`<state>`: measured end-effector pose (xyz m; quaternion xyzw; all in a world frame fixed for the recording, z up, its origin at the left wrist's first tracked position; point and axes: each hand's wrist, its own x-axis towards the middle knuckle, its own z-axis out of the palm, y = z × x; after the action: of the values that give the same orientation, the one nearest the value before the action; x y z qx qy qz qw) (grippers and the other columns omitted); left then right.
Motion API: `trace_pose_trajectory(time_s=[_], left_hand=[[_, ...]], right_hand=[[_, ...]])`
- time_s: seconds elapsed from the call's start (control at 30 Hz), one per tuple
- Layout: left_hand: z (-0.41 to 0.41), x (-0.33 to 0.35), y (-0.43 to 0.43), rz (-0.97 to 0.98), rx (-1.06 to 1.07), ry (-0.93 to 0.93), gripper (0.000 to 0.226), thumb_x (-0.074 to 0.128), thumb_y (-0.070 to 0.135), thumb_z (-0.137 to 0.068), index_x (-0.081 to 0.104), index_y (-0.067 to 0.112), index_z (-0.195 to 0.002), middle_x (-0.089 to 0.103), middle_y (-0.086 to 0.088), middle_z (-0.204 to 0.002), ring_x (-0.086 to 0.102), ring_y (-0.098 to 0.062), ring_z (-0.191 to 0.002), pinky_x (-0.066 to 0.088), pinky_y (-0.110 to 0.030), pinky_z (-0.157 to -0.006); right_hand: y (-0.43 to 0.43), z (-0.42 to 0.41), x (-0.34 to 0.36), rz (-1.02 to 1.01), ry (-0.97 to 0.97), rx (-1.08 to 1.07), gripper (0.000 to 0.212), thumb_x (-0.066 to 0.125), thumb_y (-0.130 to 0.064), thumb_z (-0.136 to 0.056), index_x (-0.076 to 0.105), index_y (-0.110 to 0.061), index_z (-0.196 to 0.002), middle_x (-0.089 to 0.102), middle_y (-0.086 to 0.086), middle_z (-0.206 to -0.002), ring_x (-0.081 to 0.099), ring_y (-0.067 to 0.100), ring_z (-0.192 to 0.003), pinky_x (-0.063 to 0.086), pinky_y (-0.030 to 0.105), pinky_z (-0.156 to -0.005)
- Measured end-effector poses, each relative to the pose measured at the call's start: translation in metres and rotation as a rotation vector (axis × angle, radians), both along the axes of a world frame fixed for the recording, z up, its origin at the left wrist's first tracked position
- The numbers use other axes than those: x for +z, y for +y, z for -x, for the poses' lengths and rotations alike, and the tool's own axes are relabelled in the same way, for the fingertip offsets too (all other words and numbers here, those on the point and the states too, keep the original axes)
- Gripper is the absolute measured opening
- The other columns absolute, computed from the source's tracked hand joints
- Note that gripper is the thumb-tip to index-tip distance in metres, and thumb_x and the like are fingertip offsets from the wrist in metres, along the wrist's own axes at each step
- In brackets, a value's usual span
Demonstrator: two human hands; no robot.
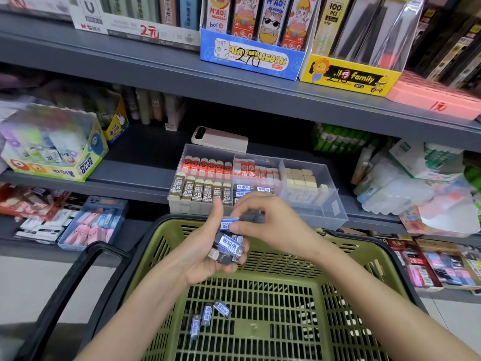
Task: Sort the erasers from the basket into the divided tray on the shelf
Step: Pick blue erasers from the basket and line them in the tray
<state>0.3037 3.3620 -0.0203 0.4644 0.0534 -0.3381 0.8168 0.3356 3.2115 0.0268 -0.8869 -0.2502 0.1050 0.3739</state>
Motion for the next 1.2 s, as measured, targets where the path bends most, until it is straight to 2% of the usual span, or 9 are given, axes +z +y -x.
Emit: trace_pose_trajectory(time_s=[0.07,0.2,0.43,0.57,0.67,0.87,1.03,1.1,1.2], left_hand=[[-0.001,-0.001,0.001,-0.005,-0.011,-0.022,0.076,0.044,0.078,-0.059,0.076,0.014,-0.082,0.059,-0.009,-0.065,0.056,-0.019,-0.052,0.038,-0.021,-0.038],[-0.003,-0.005,0.004,0.001,-0.016,-0.040,0.081,0.043,0.076,-0.064,0.074,0.008,-0.096,0.059,-0.007,-0.066,0.056,-0.018,-0.053,0.040,-0.021,-0.039],[-0.004,-0.006,0.006,0.013,0.003,-0.038,0.079,0.046,0.076,-0.064,0.073,0.009,-0.097,0.060,-0.008,-0.068,0.057,-0.017,-0.054,0.043,-0.023,-0.039],[-0.005,-0.007,0.008,0.026,0.021,-0.036,0.079,0.045,0.076,-0.065,0.073,0.009,-0.097,0.060,-0.008,-0.069,0.058,-0.017,-0.053,0.043,-0.022,-0.038],[-0.006,-0.007,0.010,0.041,0.036,-0.023,0.080,0.046,0.076,-0.065,0.072,0.008,-0.098,0.060,-0.009,-0.069,0.058,-0.017,-0.053,0.043,-0.023,-0.037],[-0.006,-0.007,0.009,0.054,0.053,-0.007,0.080,0.048,0.076,-0.064,0.072,0.007,-0.098,0.060,-0.009,-0.069,0.058,-0.018,-0.053,0.043,-0.023,-0.037],[-0.007,-0.008,0.010,0.049,0.104,0.005,0.078,0.046,0.075,-0.066,0.073,0.008,-0.098,0.060,-0.010,-0.070,0.058,-0.018,-0.055,0.042,-0.023,-0.037],[-0.007,-0.007,0.009,0.053,0.135,-0.002,0.077,0.048,0.074,-0.064,0.073,0.009,-0.095,0.061,-0.011,-0.069,0.058,-0.019,-0.055,0.042,-0.023,-0.037],[-0.007,-0.006,0.007,0.057,0.195,-0.011,0.075,0.047,0.073,-0.066,0.074,0.009,-0.095,0.061,-0.011,-0.067,0.059,-0.019,-0.053,0.043,-0.022,-0.036]], right_hand=[[-0.010,-0.006,0.006,-0.131,0.076,-0.046,0.012,0.073,-0.018,-0.080,0.067,-0.028,-0.080,0.063,-0.011,-0.077,0.054,-0.002,-0.072,0.043,0.014,-0.069],[-0.051,-0.041,0.029,-0.238,0.054,-0.278,0.018,0.079,-0.012,-0.070,0.068,-0.024,-0.077,0.064,-0.005,-0.071,0.053,0.003,-0.063,0.043,0.015,-0.063],[-0.065,-0.082,0.037,0.325,-0.015,-0.128,0.018,0.086,-0.020,-0.063,0.074,-0.013,-0.074,0.063,-0.010,-0.061,0.051,-0.005,-0.050,0.039,0.009,-0.055],[-0.053,-0.084,0.027,0.466,-0.044,-0.026,0.019,0.084,-0.020,-0.066,0.076,-0.015,-0.082,0.071,-0.005,-0.075,0.057,-0.003,-0.063,0.038,0.007,-0.059],[-0.053,-0.082,0.017,0.578,-0.094,-0.027,0.022,0.082,-0.029,-0.067,0.074,-0.021,-0.086,0.072,-0.006,-0.087,0.062,0.010,-0.084,0.042,0.024,-0.076],[-0.052,-0.079,0.007,0.866,-0.464,0.026,0.024,0.069,-0.053,-0.073,0.071,-0.036,-0.089,0.058,-0.013,-0.102,0.044,0.016,-0.102,0.023,0.030,-0.082],[-0.051,-0.070,0.004,1.001,-0.615,0.030,0.032,0.043,-0.046,-0.092,0.068,-0.032,-0.105,0.053,-0.006,-0.112,0.040,0.020,-0.105,0.021,0.033,-0.082],[-0.043,-0.056,0.008,0.849,-0.702,-0.024,0.034,0.042,-0.045,-0.093,0.070,-0.029,-0.102,0.057,-0.005,-0.106,0.043,0.022,-0.099,0.023,0.034,-0.080],[-0.018,-0.020,0.017,0.367,-0.496,0.016,0.035,0.056,-0.057,-0.081,0.075,-0.028,-0.089,0.064,-0.006,-0.087,0.050,0.020,-0.088,0.031,0.037,-0.081]])
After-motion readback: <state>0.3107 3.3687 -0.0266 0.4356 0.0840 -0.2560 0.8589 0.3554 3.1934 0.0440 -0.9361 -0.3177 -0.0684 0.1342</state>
